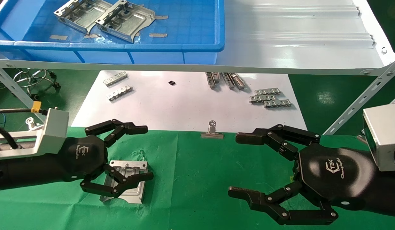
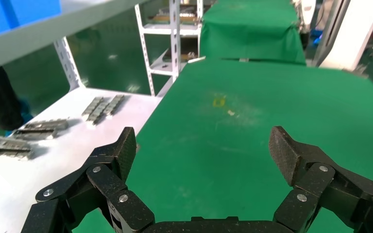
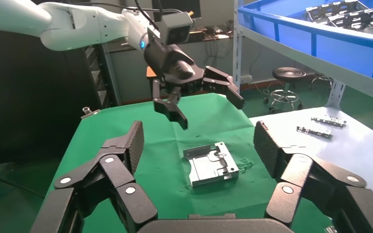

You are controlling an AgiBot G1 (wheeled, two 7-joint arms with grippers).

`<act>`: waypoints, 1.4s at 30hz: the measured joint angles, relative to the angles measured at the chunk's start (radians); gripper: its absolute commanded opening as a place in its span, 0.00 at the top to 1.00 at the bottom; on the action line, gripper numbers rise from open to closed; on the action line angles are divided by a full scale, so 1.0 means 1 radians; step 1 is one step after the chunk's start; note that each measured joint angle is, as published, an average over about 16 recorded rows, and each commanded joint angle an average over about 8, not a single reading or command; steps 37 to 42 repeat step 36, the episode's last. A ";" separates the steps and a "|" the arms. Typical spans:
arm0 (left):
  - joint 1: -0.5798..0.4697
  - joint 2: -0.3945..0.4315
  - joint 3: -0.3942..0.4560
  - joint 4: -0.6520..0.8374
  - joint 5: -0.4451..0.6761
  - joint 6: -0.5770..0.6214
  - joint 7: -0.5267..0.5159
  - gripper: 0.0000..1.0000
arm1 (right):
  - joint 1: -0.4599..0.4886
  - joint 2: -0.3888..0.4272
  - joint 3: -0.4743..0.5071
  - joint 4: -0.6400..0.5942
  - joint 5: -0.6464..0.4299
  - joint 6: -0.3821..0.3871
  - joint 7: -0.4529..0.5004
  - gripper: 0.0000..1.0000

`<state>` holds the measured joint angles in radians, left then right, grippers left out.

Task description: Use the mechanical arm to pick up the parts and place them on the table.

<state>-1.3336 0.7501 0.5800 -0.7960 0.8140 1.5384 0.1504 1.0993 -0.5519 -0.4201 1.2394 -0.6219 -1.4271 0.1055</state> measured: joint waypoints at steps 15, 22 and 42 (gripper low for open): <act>0.171 -0.092 -0.199 -0.323 -0.055 -0.028 -0.224 0.00 | 0.000 0.000 0.000 0.000 0.000 0.000 0.000 0.00; 0.240 -0.128 -0.278 -0.451 -0.077 -0.039 -0.309 0.00 | 0.000 0.000 0.000 0.000 0.000 0.000 0.000 0.00; 0.280 -0.150 -0.325 -0.527 -0.092 -0.046 -0.353 0.00 | 0.000 0.000 0.000 0.000 0.000 0.000 0.000 0.00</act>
